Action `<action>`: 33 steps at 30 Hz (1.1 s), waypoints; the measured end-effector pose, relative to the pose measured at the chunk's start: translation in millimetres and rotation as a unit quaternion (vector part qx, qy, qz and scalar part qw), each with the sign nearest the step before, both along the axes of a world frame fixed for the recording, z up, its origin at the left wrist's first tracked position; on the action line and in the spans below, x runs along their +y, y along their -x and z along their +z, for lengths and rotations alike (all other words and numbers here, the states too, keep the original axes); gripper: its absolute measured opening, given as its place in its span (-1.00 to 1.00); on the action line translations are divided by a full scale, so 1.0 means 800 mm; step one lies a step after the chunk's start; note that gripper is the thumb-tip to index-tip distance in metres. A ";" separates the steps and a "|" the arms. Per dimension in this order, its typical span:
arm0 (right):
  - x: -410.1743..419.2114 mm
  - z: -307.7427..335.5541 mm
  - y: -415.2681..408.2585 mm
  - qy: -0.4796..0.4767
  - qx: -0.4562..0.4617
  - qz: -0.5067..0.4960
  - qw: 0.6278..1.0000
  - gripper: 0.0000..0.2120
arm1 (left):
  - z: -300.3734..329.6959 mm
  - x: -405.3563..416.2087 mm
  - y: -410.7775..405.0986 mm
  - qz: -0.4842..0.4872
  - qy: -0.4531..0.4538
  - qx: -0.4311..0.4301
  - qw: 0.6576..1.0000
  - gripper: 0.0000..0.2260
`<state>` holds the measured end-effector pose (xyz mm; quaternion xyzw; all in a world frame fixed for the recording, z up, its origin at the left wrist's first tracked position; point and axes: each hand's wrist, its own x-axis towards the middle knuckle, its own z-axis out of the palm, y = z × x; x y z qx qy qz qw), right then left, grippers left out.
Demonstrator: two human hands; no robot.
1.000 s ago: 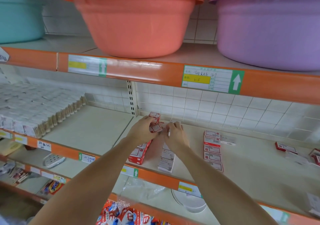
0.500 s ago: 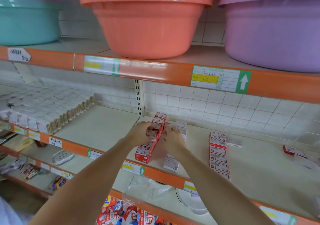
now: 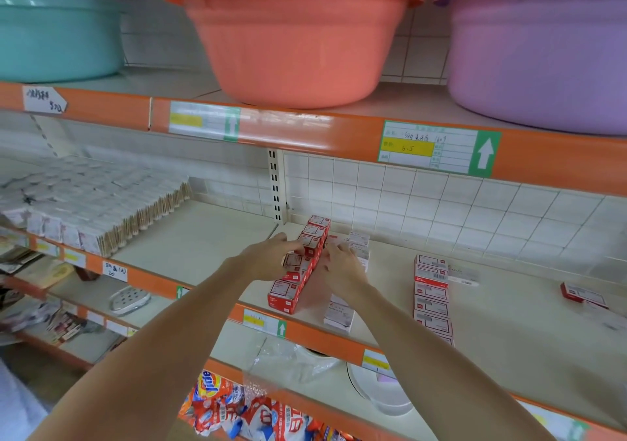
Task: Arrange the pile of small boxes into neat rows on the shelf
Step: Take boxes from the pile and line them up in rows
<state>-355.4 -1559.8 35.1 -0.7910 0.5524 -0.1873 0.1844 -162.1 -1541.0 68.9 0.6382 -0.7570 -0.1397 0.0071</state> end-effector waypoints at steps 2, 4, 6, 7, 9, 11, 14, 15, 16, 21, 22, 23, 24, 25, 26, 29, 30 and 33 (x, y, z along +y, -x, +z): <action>-0.001 -0.002 -0.004 -0.003 0.003 0.003 1.000 -0.69 | -0.001 0.000 -0.007 -0.006 0.000 0.007 1.000 -0.50; -0.002 -0.005 -0.008 -0.004 0.007 0.008 1.000 -0.72 | -0.003 0.000 -0.010 -0.012 0.010 0.009 1.000 -0.57; -0.002 -0.009 -0.010 -0.004 0.007 0.014 1.000 -0.73 | -0.002 0.002 -0.009 -0.018 0.027 -0.004 0.999 -0.69; -0.002 -0.010 -0.011 -0.005 0.011 0.018 1.000 -0.75 | -0.002 0.003 -0.007 -0.017 0.038 -0.014 0.999 -0.76; -0.002 -0.013 -0.013 -0.005 0.022 0.025 0.999 -0.77 | -0.001 0.007 -0.002 -0.014 0.059 -0.048 0.997 -0.83; -0.003 -0.014 -0.014 -0.002 0.024 0.026 0.999 -0.78 | -0.001 0.009 0.002 -0.027 0.082 -0.072 0.994 -0.78; -0.005 -0.013 -0.015 -0.003 0.005 0.020 1.000 -0.79 | -0.003 0.009 0.000 -0.059 0.087 -0.052 0.993 -0.59; -0.005 -0.012 -0.016 -0.004 0.000 0.019 1.000 -0.79 | -0.003 0.010 0.000 -0.063 0.081 -0.043 0.994 -0.57; -0.006 -0.012 -0.016 -0.005 -0.003 0.019 1.000 -0.80 | -0.002 0.011 -0.001 -0.061 0.077 -0.038 0.994 -0.57; -0.007 -0.014 -0.014 -0.009 -0.014 0.022 1.000 -0.78 | -0.006 0.010 0.002 -0.002 0.088 -0.047 0.995 -0.65; -0.007 -0.014 -0.013 -0.011 -0.013 0.021 1.000 -0.77 | -0.008 0.010 0.003 0.009 0.095 -0.046 0.994 -0.65; -0.007 -0.015 -0.013 -0.012 -0.012 0.020 1.000 -0.77 | -0.009 0.010 0.004 0.014 0.099 -0.041 0.994 -0.64; -0.007 -0.016 -0.012 -0.013 -0.011 0.018 1.000 -0.78 | -0.009 0.011 0.005 0.015 0.101 -0.035 0.994 -0.63; -0.006 -0.016 -0.012 -0.012 -0.011 0.017 1.000 -0.78 | -0.010 0.012 0.005 0.014 0.102 -0.029 0.994 -0.63; -0.006 -0.017 -0.011 -0.012 -0.012 0.014 1.000 -0.77 | -0.010 0.012 0.004 0.013 0.105 -0.024 0.994 -0.64; -0.007 -0.018 -0.011 -0.011 -0.016 0.010 1.000 -0.77 | -0.010 0.012 0.005 0.003 0.116 -0.029 0.993 -0.70; -0.007 -0.018 -0.012 -0.011 -0.016 0.009 1.000 -0.77 | -0.010 0.011 0.006 0.000 0.119 -0.035 0.992 -0.72; -0.008 -0.018 -0.013 -0.007 -0.009 0.007 1.000 -0.78 | -0.008 0.008 0.012 -0.001 0.126 -0.056 0.990 -0.71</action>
